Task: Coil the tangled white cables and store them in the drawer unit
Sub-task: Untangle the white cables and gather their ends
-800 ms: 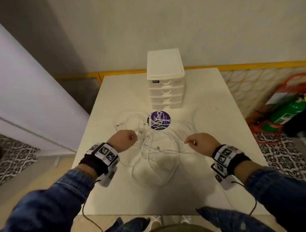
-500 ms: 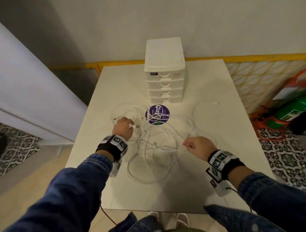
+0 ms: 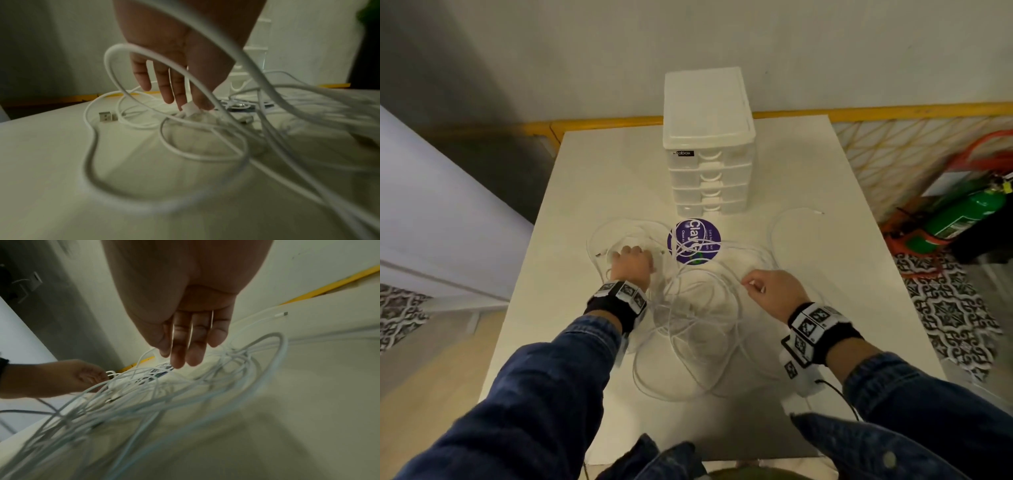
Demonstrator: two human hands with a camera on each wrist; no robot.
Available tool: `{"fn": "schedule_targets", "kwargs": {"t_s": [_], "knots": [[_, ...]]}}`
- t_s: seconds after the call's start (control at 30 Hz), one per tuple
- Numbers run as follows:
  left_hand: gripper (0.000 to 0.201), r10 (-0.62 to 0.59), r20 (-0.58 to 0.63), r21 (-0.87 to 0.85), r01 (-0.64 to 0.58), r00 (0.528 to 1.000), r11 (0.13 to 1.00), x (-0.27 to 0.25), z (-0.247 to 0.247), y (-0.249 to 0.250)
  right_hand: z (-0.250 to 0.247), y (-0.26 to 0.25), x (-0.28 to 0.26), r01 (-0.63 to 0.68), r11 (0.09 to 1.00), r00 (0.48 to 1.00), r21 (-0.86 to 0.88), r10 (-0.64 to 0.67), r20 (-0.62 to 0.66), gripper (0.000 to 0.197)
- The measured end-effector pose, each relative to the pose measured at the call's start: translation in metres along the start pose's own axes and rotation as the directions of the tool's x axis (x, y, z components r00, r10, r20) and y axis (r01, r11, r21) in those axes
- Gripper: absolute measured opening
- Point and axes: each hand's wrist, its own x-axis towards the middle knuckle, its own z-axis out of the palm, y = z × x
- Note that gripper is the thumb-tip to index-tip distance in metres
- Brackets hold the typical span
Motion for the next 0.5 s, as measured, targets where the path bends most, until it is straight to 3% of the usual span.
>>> {"fn": "schedule_targets", "kwargs": {"t_s": [0.1, 0.23, 0.37, 0.5], "knots": [[0.024, -0.044, -0.122, -0.262, 0.011, 0.992, 0.965, 0.006, -0.012, -0.002, -0.010, 0.001, 0.015, -0.067, 0.998, 0.997, -0.001, 0.067, -0.050, 0.017], [0.028, -0.136, -0.247, -0.598, -0.041, 0.959, 0.800, 0.012, -0.030, -0.003, -0.025, 0.007, 0.036, -0.142, 0.990, 0.983, -0.013, 0.139, -0.119, 0.019], [0.028, -0.174, -0.319, -0.677, -0.096, 0.932, 0.730, 0.013, -0.045, -0.005, -0.034, 0.007, 0.048, -0.159, 0.987, 0.981, -0.009, 0.157, -0.114, 0.019], [0.040, -0.152, -0.278, -0.802, -0.142, 0.949, 0.580, 0.011, -0.059, -0.004, -0.015, -0.018, 0.048, -0.018, 0.999, 1.000, 0.046, 0.018, -0.010, 0.014]]}}
